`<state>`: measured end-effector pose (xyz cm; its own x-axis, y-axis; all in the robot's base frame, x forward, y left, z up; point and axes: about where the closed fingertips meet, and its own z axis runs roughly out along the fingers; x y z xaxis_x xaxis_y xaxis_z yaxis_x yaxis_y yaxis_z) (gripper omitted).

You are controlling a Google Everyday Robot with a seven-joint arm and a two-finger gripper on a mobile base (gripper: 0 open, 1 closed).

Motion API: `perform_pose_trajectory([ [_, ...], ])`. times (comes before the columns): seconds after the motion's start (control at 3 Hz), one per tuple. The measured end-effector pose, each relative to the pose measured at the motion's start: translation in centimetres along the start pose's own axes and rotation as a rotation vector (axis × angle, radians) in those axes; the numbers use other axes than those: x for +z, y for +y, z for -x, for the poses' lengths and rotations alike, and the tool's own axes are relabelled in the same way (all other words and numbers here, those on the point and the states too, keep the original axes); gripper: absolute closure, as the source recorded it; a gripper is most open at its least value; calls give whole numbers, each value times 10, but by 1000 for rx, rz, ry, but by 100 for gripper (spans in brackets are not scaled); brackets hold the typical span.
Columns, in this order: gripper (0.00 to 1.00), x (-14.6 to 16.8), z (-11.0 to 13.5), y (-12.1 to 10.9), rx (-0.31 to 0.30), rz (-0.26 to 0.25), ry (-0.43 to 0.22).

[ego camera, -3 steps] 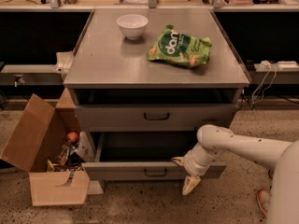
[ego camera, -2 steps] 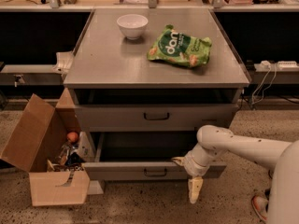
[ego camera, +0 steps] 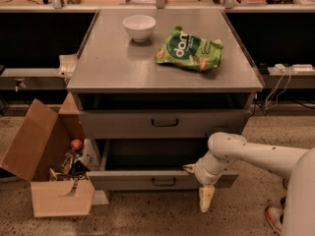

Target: Open middle drawer

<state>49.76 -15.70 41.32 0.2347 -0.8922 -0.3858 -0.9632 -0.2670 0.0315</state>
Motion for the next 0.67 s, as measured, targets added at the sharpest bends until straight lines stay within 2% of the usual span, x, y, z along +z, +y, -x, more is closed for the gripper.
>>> perform_pose_trajectory([
  [0.33,0,-6,-12,-12,10,-35,51],
  [0.67,0,-10,-20,-20,24,-49,114],
])
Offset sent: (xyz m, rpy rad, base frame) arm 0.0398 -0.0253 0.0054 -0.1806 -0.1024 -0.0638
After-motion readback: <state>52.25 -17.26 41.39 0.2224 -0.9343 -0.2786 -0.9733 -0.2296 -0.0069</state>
